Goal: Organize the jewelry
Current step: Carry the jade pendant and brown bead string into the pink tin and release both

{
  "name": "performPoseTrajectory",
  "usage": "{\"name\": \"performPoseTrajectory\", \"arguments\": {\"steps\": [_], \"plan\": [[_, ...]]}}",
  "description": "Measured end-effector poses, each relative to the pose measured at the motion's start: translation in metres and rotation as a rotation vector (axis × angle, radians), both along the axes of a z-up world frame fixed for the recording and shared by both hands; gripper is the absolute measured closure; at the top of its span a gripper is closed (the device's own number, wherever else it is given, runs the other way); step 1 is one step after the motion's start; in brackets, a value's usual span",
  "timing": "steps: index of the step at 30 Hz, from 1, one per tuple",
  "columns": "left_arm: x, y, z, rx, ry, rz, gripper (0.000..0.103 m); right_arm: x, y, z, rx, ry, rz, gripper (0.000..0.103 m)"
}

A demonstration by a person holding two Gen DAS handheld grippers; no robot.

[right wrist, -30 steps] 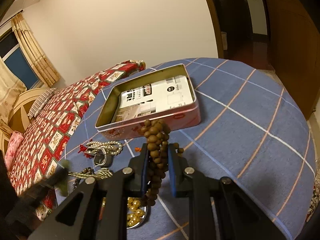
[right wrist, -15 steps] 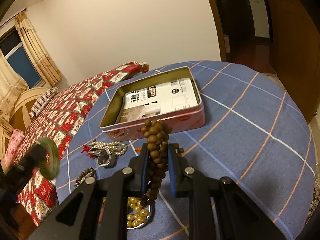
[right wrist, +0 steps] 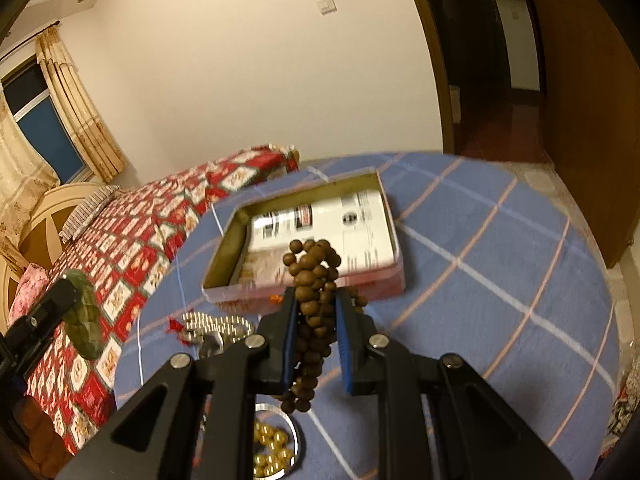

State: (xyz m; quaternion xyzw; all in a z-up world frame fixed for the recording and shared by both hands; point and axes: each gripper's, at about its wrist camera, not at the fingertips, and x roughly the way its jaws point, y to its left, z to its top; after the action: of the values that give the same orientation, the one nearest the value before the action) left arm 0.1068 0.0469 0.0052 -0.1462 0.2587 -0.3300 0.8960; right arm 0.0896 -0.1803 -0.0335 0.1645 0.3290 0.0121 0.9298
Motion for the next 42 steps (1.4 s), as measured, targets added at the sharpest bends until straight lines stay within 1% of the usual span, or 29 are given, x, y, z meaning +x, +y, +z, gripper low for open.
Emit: {"name": "performPoseTrajectory", "arguments": {"steps": [3,5,8,10,12,15,18,20,22,23,24,25,26,27,28,29,30,31,33,36,39,42], "plan": [[0.010,-0.014,0.007,0.019,-0.050,-0.009,0.097,0.014,-0.002,0.013,-0.023,-0.036,0.005,0.082],[0.021,-0.025,0.009,0.025,-0.062,-0.019,0.097,0.026,-0.002,0.015,-0.038,-0.049,0.010,0.082],[0.036,-0.045,0.007,0.069,-0.097,-0.026,0.097,0.047,-0.007,0.011,-0.036,-0.040,0.003,0.082],[0.049,-0.057,0.001,0.099,-0.105,-0.029,0.097,0.054,-0.010,0.008,-0.043,-0.041,0.000,0.082],[0.063,-0.065,-0.007,0.109,-0.094,-0.036,0.097,0.065,-0.012,0.002,-0.052,-0.039,0.006,0.082],[0.091,-0.077,-0.024,0.119,-0.045,-0.039,0.097,0.080,-0.015,-0.008,-0.062,-0.015,0.007,0.082],[0.110,-0.086,-0.037,0.145,0.000,-0.041,0.097,0.090,-0.019,-0.021,-0.060,0.013,0.005,0.082],[0.120,-0.092,-0.045,0.175,0.026,-0.041,0.097,0.096,-0.021,-0.029,-0.060,0.029,0.008,0.082],[0.128,-0.098,-0.054,0.221,0.050,-0.024,0.097,0.100,-0.021,-0.035,-0.050,0.042,0.025,0.081],[0.130,-0.100,-0.058,0.244,0.059,-0.008,0.097,0.102,-0.021,-0.036,-0.048,0.046,0.030,0.076],[0.134,-0.102,-0.062,0.263,0.072,0.009,0.096,0.104,-0.021,-0.038,-0.045,0.051,0.031,0.074],[0.138,-0.104,-0.066,0.281,0.099,0.019,0.095,0.104,-0.022,-0.038,-0.031,0.052,0.034,0.057],[0.141,-0.106,-0.070,0.300,0.128,0.023,0.091,0.103,-0.023,-0.037,-0.021,0.045,0.033,0.040],[0.143,-0.108,-0.072,0.311,0.145,0.020,0.081,0.101,-0.025,-0.035,-0.020,0.031,0.027,0.039],[0.144,-0.109,-0.074,0.326,0.157,0.021,0.073,0.098,-0.025,-0.032,-0.036,0.010,0.013,0.039],[0.143,-0.110,-0.073,0.343,0.158,0.034,0.054,0.094,-0.024,-0.026,-0.066,-0.010,0.006,0.039],[0.141,-0.109,-0.071,0.354,0.150,0.055,0.041,0.091,-0.024,-0.021,-0.082,-0.018,0.000,0.040],[0.137,-0.106,-0.066,0.357,0.133,0.080,0.037,0.090,-0.025,-0.019,-0.086,-0.024,-0.005,0.040],[0.127,-0.097,-0.052,0.337,0.102,0.098,0.035,0.079,-0.031,-0.008,-0.073,-0.041,-0.023,0.040],[0.116,-0.085,-0.039,0.333,0.090,0.120,0.035,0.065,-0.034,-0.002,-0.066,-0.025,-0.046,0.040],[0.091,-0.070,-0.025,0.346,0.065,0.141,0.035,0.053,-0.029,-0.004,-0.065,0.001,-0.042,0.040],[0.071,-0.054,-0.018,0.355,0.059,0.173,0.035,0.033,-0.021,-0.010,-0.066,0.026,-0.038,0.040]]}}
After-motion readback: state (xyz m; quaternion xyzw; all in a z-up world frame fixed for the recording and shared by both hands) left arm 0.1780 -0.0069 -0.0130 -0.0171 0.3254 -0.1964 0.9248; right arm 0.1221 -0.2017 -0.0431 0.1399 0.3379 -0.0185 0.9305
